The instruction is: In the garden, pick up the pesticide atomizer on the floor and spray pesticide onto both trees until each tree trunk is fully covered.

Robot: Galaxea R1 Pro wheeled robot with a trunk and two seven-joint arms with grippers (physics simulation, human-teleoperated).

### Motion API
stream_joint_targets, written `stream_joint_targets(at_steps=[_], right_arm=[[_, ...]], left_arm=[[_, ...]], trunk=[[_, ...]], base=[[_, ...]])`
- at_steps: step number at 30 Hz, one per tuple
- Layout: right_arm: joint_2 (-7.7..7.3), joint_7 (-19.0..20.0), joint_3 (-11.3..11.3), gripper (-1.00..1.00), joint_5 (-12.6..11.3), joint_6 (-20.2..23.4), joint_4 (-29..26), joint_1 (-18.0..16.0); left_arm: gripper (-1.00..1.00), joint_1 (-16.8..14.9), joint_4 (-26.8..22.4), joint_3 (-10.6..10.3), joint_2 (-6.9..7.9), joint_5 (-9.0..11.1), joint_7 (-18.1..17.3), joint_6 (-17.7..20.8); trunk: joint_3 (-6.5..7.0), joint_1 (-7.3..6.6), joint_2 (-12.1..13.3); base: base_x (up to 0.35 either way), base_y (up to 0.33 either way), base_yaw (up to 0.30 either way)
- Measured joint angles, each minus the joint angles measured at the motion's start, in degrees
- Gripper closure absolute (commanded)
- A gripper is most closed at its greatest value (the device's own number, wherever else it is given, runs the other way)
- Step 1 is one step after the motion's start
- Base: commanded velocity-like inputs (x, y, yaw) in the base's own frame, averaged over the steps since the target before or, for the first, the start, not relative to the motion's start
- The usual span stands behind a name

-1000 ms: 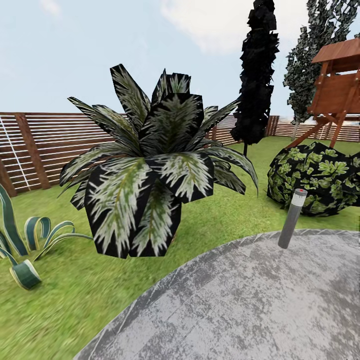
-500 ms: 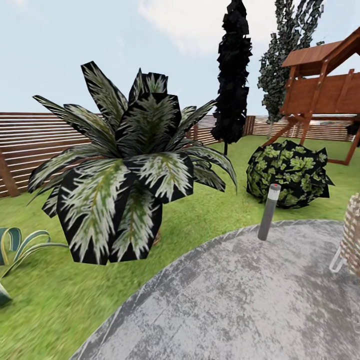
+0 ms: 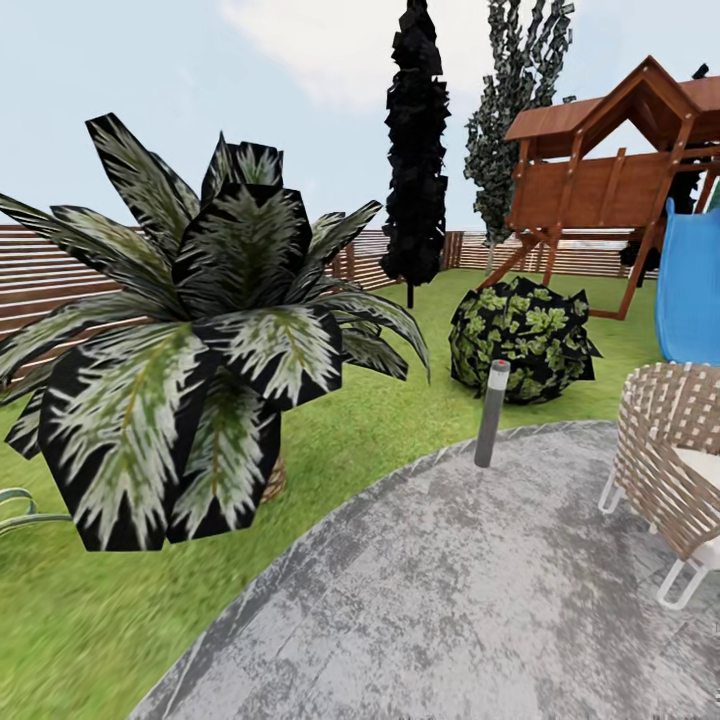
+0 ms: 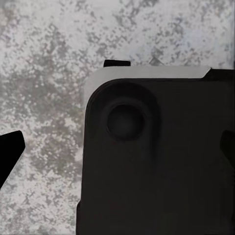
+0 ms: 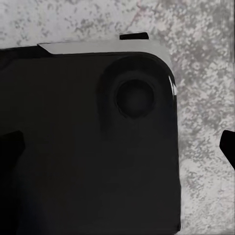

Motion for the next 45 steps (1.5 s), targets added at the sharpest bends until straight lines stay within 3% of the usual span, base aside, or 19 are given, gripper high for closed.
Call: stream_joint_targets(at_steps=[5,14,22,45], right_arm=[[-0.17,0.07,-3.77,-1.0,0.0,-1.17,-0.15,0.0],[-0.09,0.09,-5.04,-1.0,0.01,-1.62,-0.66,0.0],[-0.08,0.1,-7.0,-1.0,0.0,-1.72,-0.93,0.0],[-0.05,0.1,-7.91,-1.0,0.0,-1.75,-0.93,0.0]], left_arm=[[-1.0,0.0,-0.44,-0.08,0.03,3.72,-0.37,-1.7],[-1.0,0.0,-0.92,-0.03,0.01,5.65,-2.61,-4.43],[-1.0,0.02,-0.97,2.26,0.01,10.02,-4.2,-7.05],[-1.0,0.01,-0.98,2.67,0.01,10.8,-5.01,-7.39]], trunk=[[0.0,0.0,0.0],[0.0,0.0,0.0],[0.0,0.0,0.0],[0.0,0.0,0.0]], base=[[0.0,0.0,-0.22],[0.0,0.0,-0.186],[0.0,0.0,-0.166],[0.0,0.0,-0.215]])
